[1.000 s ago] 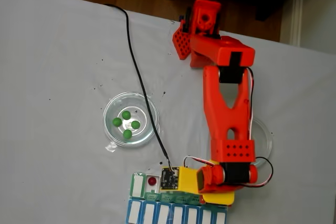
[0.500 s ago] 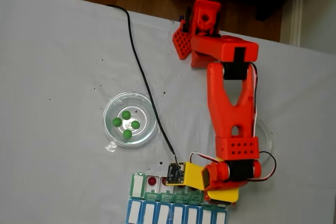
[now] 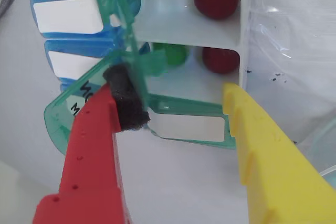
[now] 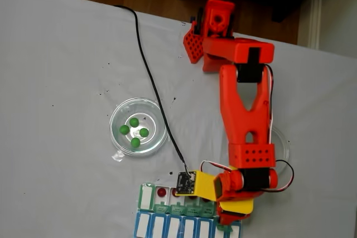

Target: Sort medicines into box.

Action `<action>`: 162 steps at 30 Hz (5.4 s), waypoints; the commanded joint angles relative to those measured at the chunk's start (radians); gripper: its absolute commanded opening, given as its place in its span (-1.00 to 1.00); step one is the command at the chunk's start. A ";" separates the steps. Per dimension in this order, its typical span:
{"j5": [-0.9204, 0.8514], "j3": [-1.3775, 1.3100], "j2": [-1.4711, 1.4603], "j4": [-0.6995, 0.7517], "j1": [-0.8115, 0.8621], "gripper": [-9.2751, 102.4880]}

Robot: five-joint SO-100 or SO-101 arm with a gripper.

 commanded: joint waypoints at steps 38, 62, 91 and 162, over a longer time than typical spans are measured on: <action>-0.634 -0.067 0.420 0.549 0.566 -0.79; -0.772 0.703 0.744 0.069 0.726 -0.66; -0.795 0.762 0.569 -0.069 0.730 -0.29; -0.851 0.999 0.606 -0.416 0.670 -0.51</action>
